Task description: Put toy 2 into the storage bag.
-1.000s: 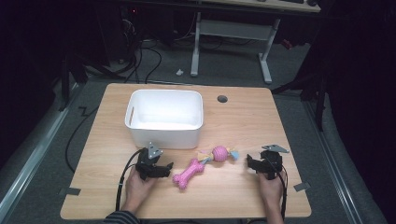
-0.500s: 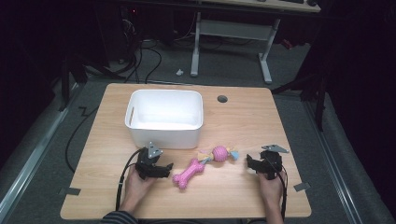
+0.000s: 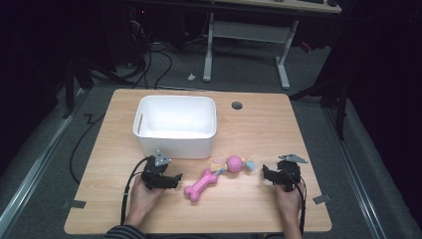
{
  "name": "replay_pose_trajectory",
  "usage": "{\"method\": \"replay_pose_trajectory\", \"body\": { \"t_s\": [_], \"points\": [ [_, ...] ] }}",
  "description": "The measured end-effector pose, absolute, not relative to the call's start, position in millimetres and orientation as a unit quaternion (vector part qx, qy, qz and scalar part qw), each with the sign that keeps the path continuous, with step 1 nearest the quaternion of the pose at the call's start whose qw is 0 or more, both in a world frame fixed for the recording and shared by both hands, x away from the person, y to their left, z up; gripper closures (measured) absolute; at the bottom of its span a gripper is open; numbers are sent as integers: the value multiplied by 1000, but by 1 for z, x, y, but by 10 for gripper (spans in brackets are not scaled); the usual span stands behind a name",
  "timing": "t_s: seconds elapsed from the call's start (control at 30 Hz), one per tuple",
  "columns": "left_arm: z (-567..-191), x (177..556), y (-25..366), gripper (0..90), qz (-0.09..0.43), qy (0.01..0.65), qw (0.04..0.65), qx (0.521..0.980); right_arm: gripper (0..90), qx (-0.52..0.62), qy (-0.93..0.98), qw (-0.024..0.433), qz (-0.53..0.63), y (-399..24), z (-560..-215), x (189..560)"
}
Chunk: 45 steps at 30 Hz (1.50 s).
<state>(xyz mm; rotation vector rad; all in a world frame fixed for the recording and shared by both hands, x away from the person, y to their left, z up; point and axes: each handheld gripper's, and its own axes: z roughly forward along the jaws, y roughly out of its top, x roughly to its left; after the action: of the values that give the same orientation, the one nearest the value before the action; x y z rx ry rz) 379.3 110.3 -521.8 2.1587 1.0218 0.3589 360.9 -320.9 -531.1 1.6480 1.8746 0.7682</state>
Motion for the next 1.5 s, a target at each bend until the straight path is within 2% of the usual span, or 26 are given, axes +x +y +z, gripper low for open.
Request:
{"method": "replay_pose_trajectory", "body": {
  "t_s": [0.43,1.5],
  "points": [
    [-507,370,110,217,140,389,376,830,196,609,693,262,284,-321,-531,361],
    [-479,350,66,285,129,325,373,859,209,608,694,262,285,-321,-531,361]
  ]
}}
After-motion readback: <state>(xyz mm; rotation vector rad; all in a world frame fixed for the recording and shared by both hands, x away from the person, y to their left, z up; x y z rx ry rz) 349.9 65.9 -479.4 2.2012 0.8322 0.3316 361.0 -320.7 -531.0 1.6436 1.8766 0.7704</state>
